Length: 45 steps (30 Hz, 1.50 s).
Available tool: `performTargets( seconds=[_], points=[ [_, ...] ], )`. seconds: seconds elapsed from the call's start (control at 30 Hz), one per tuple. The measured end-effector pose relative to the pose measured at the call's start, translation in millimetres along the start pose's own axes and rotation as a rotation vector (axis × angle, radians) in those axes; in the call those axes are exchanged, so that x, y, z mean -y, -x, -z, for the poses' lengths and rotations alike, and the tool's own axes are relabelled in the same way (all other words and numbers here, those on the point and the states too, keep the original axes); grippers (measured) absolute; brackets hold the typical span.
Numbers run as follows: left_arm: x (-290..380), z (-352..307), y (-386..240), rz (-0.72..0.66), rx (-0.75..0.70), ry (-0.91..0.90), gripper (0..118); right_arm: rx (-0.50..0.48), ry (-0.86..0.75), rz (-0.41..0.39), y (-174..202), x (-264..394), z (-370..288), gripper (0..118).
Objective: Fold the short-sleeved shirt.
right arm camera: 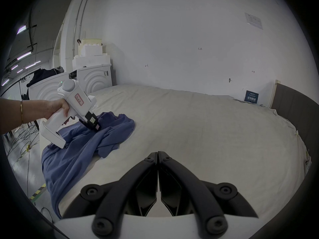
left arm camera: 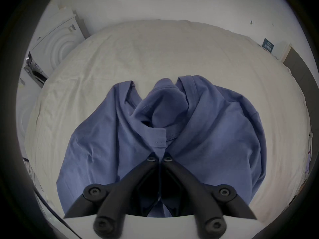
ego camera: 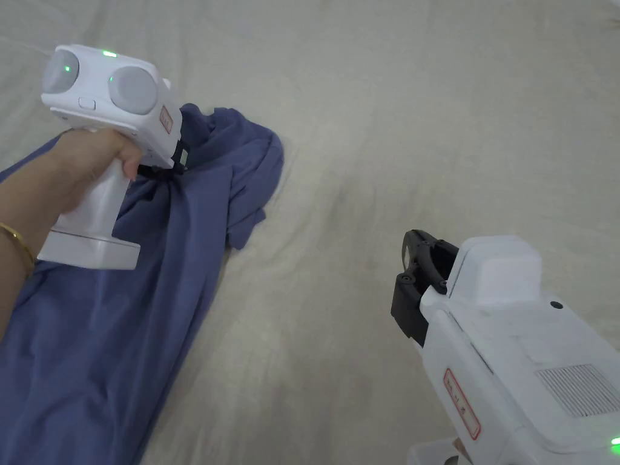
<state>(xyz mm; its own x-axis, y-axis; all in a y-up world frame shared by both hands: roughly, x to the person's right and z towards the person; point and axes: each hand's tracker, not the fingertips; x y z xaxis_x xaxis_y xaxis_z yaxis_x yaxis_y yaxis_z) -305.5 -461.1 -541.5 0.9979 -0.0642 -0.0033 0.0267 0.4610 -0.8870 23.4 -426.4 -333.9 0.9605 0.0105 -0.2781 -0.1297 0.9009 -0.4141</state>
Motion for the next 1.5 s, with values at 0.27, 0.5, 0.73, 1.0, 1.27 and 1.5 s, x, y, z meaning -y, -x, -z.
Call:
performTargets(
  seconds=[0.27,0.5,0.73,1.0,1.27,1.5],
  points=[
    [24,-62,-19,-0.056,-0.128,-0.236,0,0.026,-0.067,-0.026,-7,-18,-50,0],
    [58,-155,-9,-0.229,-0.109,-0.451,0,0.044,-0.139,-0.005,-18,-27,-111,0],
    [71,-262,5,-0.350,-0.076,-0.578,0,0.078,-0.215,0.009,-30,-27,-172,0],
    [70,-373,13,-0.345,-0.044,-0.781,0,0.101,-0.247,0.034,-40,-11,-217,0],
    [43,-432,-46,-0.162,-0.045,-0.876,0,0.168,-0.279,0.087,-64,-4,-246,0],
    [11,-418,-147,-0.020,0.062,-0.865,0,0.285,-0.286,0.117,-99,5,-272,0]
  ],
)
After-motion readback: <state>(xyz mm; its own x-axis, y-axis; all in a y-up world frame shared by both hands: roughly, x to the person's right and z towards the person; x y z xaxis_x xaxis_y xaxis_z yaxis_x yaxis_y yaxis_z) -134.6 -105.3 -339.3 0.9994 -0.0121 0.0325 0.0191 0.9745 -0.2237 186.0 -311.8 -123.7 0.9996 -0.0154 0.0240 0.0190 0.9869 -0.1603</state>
